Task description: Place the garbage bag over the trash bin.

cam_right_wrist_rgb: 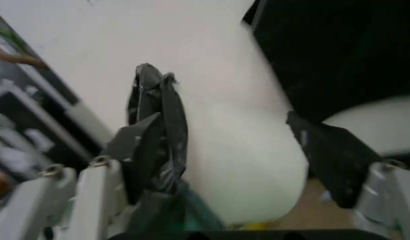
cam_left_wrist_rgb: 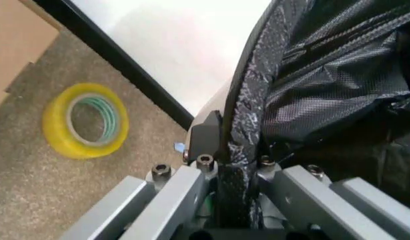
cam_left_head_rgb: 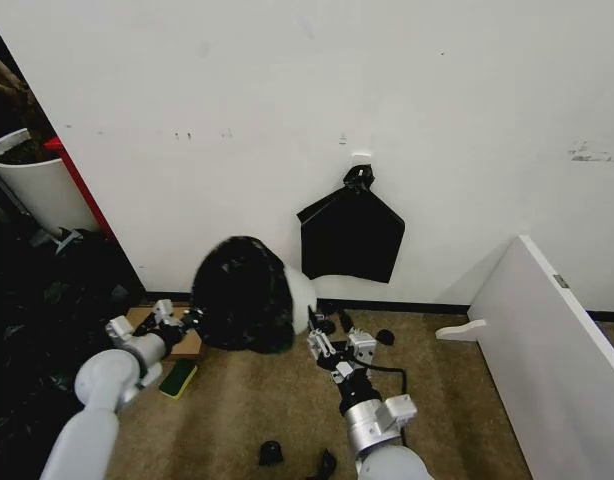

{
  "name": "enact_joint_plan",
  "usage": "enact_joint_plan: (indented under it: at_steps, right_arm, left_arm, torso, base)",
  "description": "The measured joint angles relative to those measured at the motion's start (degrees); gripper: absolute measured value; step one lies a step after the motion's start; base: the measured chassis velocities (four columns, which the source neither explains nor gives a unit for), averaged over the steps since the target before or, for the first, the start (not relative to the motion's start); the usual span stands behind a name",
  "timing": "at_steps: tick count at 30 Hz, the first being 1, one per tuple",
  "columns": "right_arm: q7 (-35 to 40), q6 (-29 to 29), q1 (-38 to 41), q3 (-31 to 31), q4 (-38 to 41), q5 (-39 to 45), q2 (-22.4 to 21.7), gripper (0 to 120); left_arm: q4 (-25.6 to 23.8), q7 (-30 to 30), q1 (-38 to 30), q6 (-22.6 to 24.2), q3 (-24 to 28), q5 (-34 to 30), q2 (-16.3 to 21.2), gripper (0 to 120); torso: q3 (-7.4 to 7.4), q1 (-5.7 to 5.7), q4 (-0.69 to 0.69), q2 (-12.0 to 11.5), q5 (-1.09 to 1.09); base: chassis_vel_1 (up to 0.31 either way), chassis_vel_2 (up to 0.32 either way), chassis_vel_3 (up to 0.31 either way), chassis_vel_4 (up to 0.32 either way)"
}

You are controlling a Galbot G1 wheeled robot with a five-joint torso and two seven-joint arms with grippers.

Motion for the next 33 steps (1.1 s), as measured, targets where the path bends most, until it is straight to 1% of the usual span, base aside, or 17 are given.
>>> enact_joint_plan:
  at_steps: [1, 2, 5, 6, 7, 8, 10, 11, 13, 14, 16, 18, 20, 26, 33]
  right_arm:
    - [-1.17, -0.40, 0.15, 0.05, 0.60, 4.18, -0.10, 78]
    - [-2.02, -0.43, 0.20, 0.08, 0.69, 5.91, -0.18, 82]
    - [-7.54, 0.94, 0.18, -0.17, -0.31, 7.85, -0.50, 94]
    - [-10.04, 1.49, 0.22, -0.50, -1.13, 7.72, -0.55, 98]
    - [-10.04, 1.49, 0.22, -0.50, -1.13, 7.72, -0.55, 98]
    - [-11.82, 1.78, 0.41, -0.85, -1.99, 7.11, -0.55, 99]
    - [-14.85, 2.59, 1.60, -1.57, -4.69, 3.31, -0.12, 100]
    - [-14.98, 3.10, 2.17, -1.73, -5.87, 1.00, 0.25, 100]
    - [-13.21, 3.98, 3.23, -1.92, -8.07, -4.18, 1.15, 100]
    - [-13.21, 3.98, 3.23, -1.92, -8.07, -4.18, 1.15, 100]
    - [-10.77, 5.47, 4.47, -1.86, -10.75, -12.78, 2.31, 99]
    - [-8.94, 6.19, 5.18, -1.69, -12.44, -18.63, 2.94, 98]
    - [-7.37, 6.09, 5.59, -1.64, -13.04, -21.50, 3.33, 98]
    - [-2.91, 3.81, 6.41, -1.22, -14.51, -24.92, 4.05, 97]
    - [-2.05, 3.23, 7.50, -0.34, -17.53, -25.41, 4.45, 94]
  left_arm:
    - [1.22, 1.59, -0.09, 0.39, -0.99, -0.03, 0.00, 0]
    - [1.77, 2.77, -0.06, 0.55, -1.55, 0.04, 0.00, 0]
    - [2.35, 6.89, 0.73, 0.74, -2.78, 1.26, 0.00, 0]
    - [2.32, 8.07, 1.04, 0.76, -2.89, 1.73, -0.12, 0]
    - [2.32, 8.07, 1.04, 0.76, -2.89, 1.73, -0.12, 0]
    - [2.13, 8.85, 1.25, 0.76, -2.91, 2.22, -0.23, 0]
    - [1.54, 10.72, 1.61, 0.65, -2.73, 3.70, -0.60, 0]
    - [1.30, 11.35, 1.80, 0.58, -2.57, 4.23, -0.72, 0]
    - [0.91, 12.25, 2.15, 0.46, -2.28, 5.19, -0.83, 0]
    - [0.91, 12.25, 2.15, 0.46, -2.28, 5.19, -0.83, 0]
    - [0.37, 13.29, 2.58, 0.25, -1.87, 6.47, -1.00, 0]
    - [-0.21, 13.78, 2.82, 0.08, -1.53, 7.22, -1.21, 0]
    - [-0.68, 14.05, 2.87, -0.09, -1.21, 7.80, -1.37, 0]
    - [-1.12, 14.20, 2.85, -0.50, -0.52, 8.96, -1.83, 0]
    - [-2.65, 14.81, 3.48, -0.57, -0.22, 9.39, -2.39, 0]
  torso:
    - [0.00, 0.00, 0.01, 0.00, 0.00]
    - [0.00, 0.00, 0.02, 0.00, 0.00]
    - [0.00, 0.00, 0.00, 0.00, 0.01]
    - [0.00, 0.00, 0.01, 0.00, 0.00]
    - [0.00, 0.00, 0.01, 0.00, 0.00]
    - [0.00, 0.00, 0.00, 0.00, 0.00]
    - [0.00, 0.00, 0.00, 0.00, 0.01]
    - [0.00, 0.00, -0.01, 0.00, 0.00]
    - [0.00, 0.00, -0.01, 0.00, 0.01]
    - [0.00, 0.00, -0.01, 0.00, 0.01]
    - [0.00, 0.00, 0.00, 0.00, 0.01]
    - [0.00, 0.00, 0.00, 0.00, 0.01]
    - [0.00, 0.00, 0.00, 0.00, 0.02]
    - [0.00, 0.00, 0.00, 0.00, 0.02]
    - [0.00, 0.00, -0.01, 0.00, 0.01]
  base:
    - [0.000, 0.000, 0.000, 0.000]
    - [0.000, 0.000, 0.000, 0.000]
    - [0.000, 0.000, 0.000, 0.000]
    - [0.000, 0.000, 0.000, 0.000]
    - [0.000, 0.000, 0.000, 0.000]
    - [0.000, 0.000, 0.000, 0.000]
    - [0.000, 0.000, 0.000, 0.000]
    - [0.000, 0.000, 0.000, 0.000]
    - [0.000, 0.000, 0.000, 0.000]
    - [0.000, 0.000, 0.000, 0.000]
    - [0.000, 0.000, 0.000, 0.000]
    - [0.000, 0.000, 0.000, 0.000]
    - [0.000, 0.000, 0.000, 0.000]
    - [0.000, 0.000, 0.000, 0.000]
    - [0.000, 0.000, 0.000, 0.000]
